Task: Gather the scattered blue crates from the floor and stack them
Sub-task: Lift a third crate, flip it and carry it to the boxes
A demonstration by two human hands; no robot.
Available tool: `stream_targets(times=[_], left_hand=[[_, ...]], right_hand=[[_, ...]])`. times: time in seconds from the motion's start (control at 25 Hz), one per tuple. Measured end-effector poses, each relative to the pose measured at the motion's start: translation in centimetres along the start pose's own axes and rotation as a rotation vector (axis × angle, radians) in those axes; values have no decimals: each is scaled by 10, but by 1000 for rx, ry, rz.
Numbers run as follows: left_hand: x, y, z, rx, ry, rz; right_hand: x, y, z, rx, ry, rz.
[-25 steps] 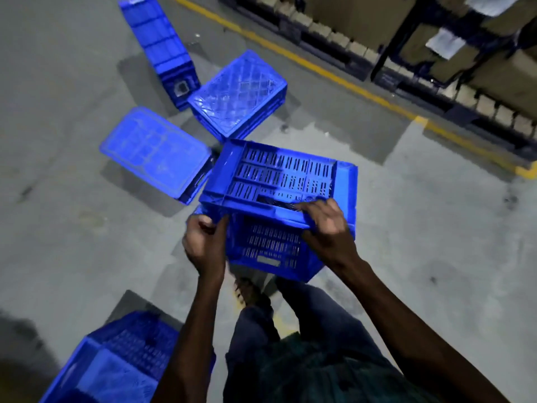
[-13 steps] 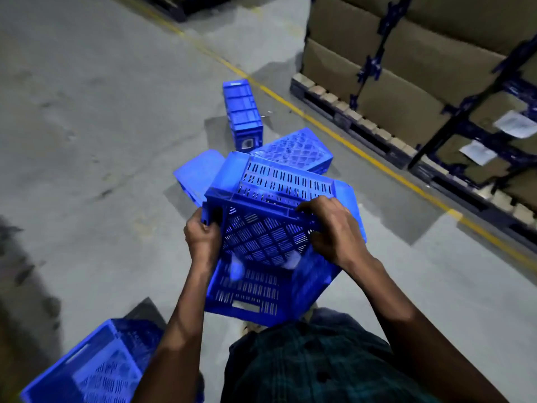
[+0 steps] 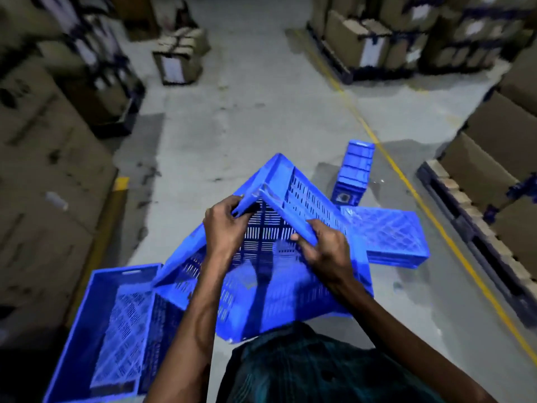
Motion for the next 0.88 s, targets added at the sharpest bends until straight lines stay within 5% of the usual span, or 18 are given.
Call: stream_targets(times=[0.2,0.44,0.64,0.88], left_hand=[[-18,-31,-46,-96,71,-33],[-77,-120,-120,108,494,-191],[-125,-209,-168,-3,749,-540],[-134,-313,-256,-158,846,-832]], right_hand=[[17,-24,17,64,-78,-66],[62,-83,24,242,-59,-201],[75,-133,60,382,-66,-242],[94,-184,126,557,-156,-234]])
Point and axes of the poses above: each hand's wrist, its own x-axis towards the middle knuckle, its own z-axis out of the palm, y = z × x, the point moved 7 cm from there along x, towards the middle knuckle, and after that the axes turned 5 degrees about -z, right-handed, at the moved point
